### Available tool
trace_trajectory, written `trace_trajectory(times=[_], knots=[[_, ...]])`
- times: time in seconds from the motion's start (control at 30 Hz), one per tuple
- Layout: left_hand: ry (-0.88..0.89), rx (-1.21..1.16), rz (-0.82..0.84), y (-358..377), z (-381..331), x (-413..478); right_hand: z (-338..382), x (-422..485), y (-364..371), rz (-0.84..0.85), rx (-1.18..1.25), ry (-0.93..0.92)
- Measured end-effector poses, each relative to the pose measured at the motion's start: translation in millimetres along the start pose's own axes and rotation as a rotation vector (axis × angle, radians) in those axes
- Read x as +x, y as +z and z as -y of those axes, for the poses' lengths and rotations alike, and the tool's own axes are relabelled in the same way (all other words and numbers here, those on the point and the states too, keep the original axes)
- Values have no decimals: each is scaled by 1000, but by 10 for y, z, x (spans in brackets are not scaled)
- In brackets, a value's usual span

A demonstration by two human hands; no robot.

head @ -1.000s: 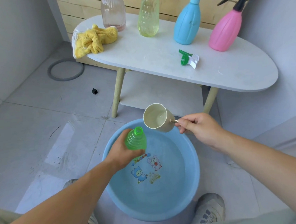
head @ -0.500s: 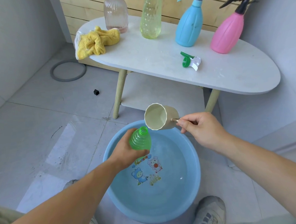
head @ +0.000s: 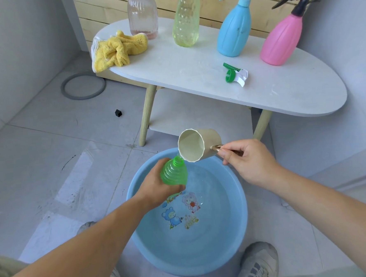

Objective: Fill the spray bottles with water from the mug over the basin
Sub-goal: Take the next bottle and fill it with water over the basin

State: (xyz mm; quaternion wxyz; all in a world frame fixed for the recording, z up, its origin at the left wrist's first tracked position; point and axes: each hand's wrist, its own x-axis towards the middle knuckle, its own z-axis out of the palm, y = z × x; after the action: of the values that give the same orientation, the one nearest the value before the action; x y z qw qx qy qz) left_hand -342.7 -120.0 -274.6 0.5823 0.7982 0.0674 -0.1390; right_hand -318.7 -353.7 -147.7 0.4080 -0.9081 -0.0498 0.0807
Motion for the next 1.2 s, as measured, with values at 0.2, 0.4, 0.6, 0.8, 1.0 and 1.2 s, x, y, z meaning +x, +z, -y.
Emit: trace_trajectory(times=[0.2, 0.4, 0.6, 0.8, 1.0, 1.2], knots=[[-6, -14, -6, 5, 28, 11, 7, -5, 8, -15, -24, -25], [-15, -31, -8, 4, 49, 28, -8, 5, 0, -8, -58, -58], [-22, -25, -11, 1, 64, 27, 5, 6, -9, -21, -97, -92], [-32, -15, -12, 0, 79, 41, 19, 5, -20, -28, -133, -135], [-32, -9, -12, 0, 81, 44, 13, 9, -22, -41, -175, -174], [-32, 7, -12, 4, 58, 37, 6, 19, -30, -40, -214, -193]])
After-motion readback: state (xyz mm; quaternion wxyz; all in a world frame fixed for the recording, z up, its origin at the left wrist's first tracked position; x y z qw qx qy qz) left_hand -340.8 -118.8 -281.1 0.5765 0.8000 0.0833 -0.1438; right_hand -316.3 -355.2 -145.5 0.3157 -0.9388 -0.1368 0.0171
